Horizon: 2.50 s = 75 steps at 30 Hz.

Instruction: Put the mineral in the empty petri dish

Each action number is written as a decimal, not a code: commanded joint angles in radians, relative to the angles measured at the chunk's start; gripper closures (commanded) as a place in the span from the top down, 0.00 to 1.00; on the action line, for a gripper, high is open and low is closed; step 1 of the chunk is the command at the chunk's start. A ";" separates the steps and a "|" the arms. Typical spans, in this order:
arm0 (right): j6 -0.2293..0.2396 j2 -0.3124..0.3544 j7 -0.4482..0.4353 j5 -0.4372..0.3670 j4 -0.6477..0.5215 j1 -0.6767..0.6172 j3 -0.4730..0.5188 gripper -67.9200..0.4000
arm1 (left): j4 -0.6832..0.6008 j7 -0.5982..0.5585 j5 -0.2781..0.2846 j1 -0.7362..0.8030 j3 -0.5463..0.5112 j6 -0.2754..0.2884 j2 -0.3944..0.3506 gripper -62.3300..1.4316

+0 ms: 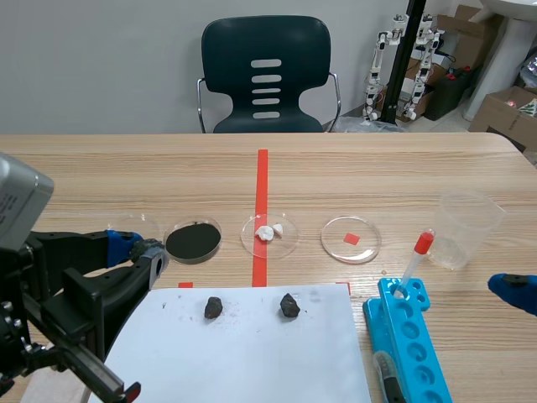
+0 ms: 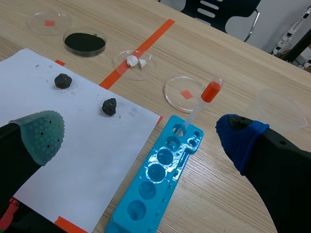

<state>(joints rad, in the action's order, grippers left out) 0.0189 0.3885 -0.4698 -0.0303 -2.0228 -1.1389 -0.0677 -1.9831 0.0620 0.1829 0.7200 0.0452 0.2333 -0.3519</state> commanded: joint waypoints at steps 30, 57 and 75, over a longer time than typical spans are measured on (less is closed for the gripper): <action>-0.003 0.005 -0.014 -0.006 -0.023 0.009 0.001 1.00 | -0.012 -0.020 0.007 -0.003 -0.003 -0.002 0.002 0.16; -0.003 0.005 -0.014 -0.006 -0.023 0.009 0.001 1.00 | 0.365 0.315 0.094 -0.471 0.114 -0.288 0.123 0.16; -0.003 0.005 -0.014 -0.006 -0.023 0.009 0.001 1.00 | 0.852 0.351 0.093 -0.912 0.113 -0.429 0.207 0.16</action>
<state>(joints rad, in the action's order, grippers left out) 0.0185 0.3885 -0.4694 -0.0303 -2.0228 -1.1389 -0.0677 -1.1114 0.4297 0.2737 -0.1829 0.1635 -0.1864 -0.1383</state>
